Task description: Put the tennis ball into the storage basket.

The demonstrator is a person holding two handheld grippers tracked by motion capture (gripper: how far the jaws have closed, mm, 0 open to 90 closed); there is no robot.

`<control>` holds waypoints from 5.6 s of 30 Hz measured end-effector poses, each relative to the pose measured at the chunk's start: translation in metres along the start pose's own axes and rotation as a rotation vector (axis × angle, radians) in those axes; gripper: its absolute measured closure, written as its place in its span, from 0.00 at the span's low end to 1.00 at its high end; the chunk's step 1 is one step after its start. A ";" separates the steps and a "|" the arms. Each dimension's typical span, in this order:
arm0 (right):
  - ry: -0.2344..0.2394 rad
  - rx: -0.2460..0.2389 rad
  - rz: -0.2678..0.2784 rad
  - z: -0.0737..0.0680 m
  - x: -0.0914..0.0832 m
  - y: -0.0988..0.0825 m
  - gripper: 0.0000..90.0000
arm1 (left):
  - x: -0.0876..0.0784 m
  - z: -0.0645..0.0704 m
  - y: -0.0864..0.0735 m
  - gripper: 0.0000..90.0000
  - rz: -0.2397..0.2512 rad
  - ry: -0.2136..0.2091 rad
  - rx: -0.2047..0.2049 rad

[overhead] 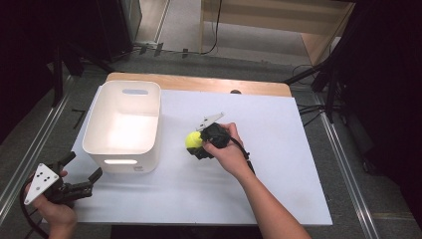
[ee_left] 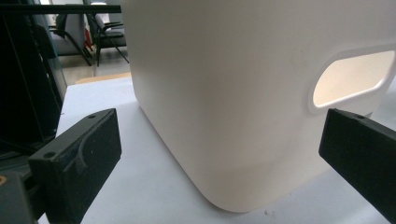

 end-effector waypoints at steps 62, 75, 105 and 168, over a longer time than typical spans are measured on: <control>0.042 -0.078 0.175 -0.019 -0.040 0.092 0.27 | 0.000 0.000 0.000 0.00 0.002 -0.013 -0.003; 0.053 -0.105 0.204 -0.028 -0.039 0.114 0.27 | 0.000 -0.001 0.000 0.00 0.000 -0.014 -0.004; 0.109 -0.133 0.201 -0.057 -0.015 0.133 0.27 | 0.000 -0.001 0.000 0.00 0.007 -0.018 -0.009; 0.060 -0.007 0.280 -0.013 -0.036 0.053 0.00 | 0.001 -0.001 0.000 0.00 0.002 -0.017 -0.009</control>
Point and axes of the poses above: each handheld gripper's, and its own axes: x roughly forward along the jaws, y roughly out of its top, z roughly to its right, the point moved 2 cm from there along x, roughly forward along the jaws, and after that the axes turned 11 degrees about -y, right-handed, at the moved point
